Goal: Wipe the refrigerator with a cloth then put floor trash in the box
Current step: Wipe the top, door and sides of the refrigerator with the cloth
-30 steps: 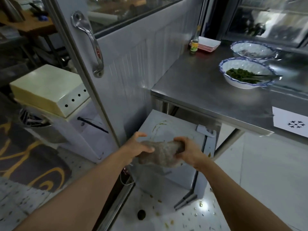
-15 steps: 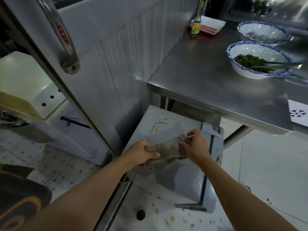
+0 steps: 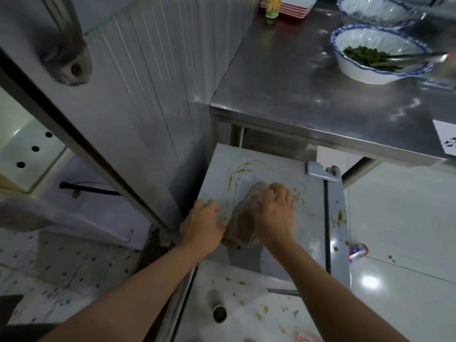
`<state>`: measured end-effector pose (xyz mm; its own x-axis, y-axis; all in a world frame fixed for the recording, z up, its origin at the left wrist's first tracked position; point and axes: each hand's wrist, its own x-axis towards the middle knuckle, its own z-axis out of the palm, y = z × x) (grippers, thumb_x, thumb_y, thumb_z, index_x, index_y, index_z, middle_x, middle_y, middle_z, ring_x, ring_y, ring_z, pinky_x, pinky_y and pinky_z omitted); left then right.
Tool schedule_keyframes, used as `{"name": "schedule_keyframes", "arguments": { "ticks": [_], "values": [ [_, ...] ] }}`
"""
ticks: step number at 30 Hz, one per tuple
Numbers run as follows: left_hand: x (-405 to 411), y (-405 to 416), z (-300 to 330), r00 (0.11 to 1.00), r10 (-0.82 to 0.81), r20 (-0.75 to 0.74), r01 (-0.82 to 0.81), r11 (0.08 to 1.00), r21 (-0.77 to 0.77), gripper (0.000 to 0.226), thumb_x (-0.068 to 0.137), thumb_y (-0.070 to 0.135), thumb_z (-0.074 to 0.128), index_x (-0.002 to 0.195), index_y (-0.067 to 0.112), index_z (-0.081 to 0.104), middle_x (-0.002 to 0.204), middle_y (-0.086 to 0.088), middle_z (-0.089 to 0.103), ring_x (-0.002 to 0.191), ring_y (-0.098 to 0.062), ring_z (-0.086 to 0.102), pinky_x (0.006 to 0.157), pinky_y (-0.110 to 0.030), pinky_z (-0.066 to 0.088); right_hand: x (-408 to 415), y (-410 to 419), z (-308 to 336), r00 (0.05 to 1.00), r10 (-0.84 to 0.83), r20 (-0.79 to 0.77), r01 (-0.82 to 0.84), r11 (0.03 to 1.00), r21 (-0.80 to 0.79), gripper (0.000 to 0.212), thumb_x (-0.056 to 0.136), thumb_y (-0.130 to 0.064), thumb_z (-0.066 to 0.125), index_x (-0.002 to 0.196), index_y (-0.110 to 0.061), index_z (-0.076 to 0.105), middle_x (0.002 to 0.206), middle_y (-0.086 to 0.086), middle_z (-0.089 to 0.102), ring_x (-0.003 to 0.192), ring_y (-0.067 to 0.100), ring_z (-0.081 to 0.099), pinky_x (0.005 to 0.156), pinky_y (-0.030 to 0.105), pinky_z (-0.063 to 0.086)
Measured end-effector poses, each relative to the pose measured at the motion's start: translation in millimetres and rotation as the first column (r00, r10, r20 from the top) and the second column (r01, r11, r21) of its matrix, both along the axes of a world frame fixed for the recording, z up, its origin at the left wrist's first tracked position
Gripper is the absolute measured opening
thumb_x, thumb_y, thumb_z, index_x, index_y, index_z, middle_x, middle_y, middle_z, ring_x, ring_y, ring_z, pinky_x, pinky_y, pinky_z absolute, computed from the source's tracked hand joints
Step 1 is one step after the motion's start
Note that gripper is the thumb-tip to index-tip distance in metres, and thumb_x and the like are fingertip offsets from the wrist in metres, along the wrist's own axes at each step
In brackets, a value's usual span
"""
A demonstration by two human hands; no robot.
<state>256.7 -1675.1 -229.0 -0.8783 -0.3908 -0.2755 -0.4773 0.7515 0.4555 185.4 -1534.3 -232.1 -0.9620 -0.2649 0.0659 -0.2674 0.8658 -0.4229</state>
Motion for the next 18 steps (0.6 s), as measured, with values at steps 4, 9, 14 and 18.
{"name": "schedule_keyframes", "arguments": {
  "ticks": [4, 9, 14, 18],
  "values": [
    [7.8, -13.1, -10.6, 0.998, -0.002, -0.066, 0.005, 0.999, 0.045, 0.05, 0.087, 0.021, 0.059, 0.131, 0.015, 0.037, 0.134, -0.008, 0.04, 0.122, -0.027, 0.042, 0.094, -0.038, 0.043, 18.2, -19.9, -21.2, 0.974, 0.04, 0.225, -0.087, 0.975, 0.204, 0.063, 0.096, -0.048, 0.033, 0.148, -0.016, 0.018, 0.157, 0.013, 0.003, 0.145, 0.032, 0.003, 0.117, 0.043, 0.007],
    [10.6, -25.4, -18.5, 0.991, 0.027, -0.133, 0.0, 0.98, 0.198, 0.058, 0.08, -0.001, 0.058, 0.132, 0.007, 0.035, 0.13, -0.013, 0.049, 0.118, -0.031, 0.049, 0.09, -0.033, 0.043, 34.2, -33.3, -49.6, 0.983, -0.05, 0.174, 0.021, 0.986, 0.165, 0.066, 0.099, -0.031, 0.031, 0.15, -0.011, -0.006, 0.159, 0.011, -0.011, 0.146, 0.026, -0.014, 0.119, 0.041, -0.003],
    [12.2, -30.3, -21.8, 0.983, 0.124, -0.137, -0.082, 0.957, 0.278, 0.074, 0.083, -0.002, 0.059, 0.144, 0.005, 0.018, 0.138, -0.011, 0.046, 0.124, -0.027, 0.047, 0.097, -0.025, 0.039, 37.3, -61.3, -60.1, 0.967, 0.219, 0.13, -0.232, 0.968, 0.093, 0.063, 0.099, -0.024, 0.03, 0.15, -0.012, -0.005, 0.159, 0.005, -0.01, 0.145, 0.019, -0.015, 0.115, 0.032, -0.012],
    [2.9, -34.4, -25.0, 0.983, 0.128, -0.131, -0.089, 0.958, 0.272, 0.074, 0.083, -0.001, 0.059, 0.145, 0.005, 0.017, 0.14, -0.012, 0.045, 0.126, -0.027, 0.046, 0.101, -0.03, 0.04, 8.3, -72.3, -59.3, 0.934, 0.339, 0.113, -0.352, 0.929, 0.118, 0.063, 0.098, -0.027, 0.033, 0.151, -0.016, 0.0, 0.16, 0.001, -0.008, 0.146, 0.017, -0.014, 0.116, 0.032, -0.009]
  ]
}}
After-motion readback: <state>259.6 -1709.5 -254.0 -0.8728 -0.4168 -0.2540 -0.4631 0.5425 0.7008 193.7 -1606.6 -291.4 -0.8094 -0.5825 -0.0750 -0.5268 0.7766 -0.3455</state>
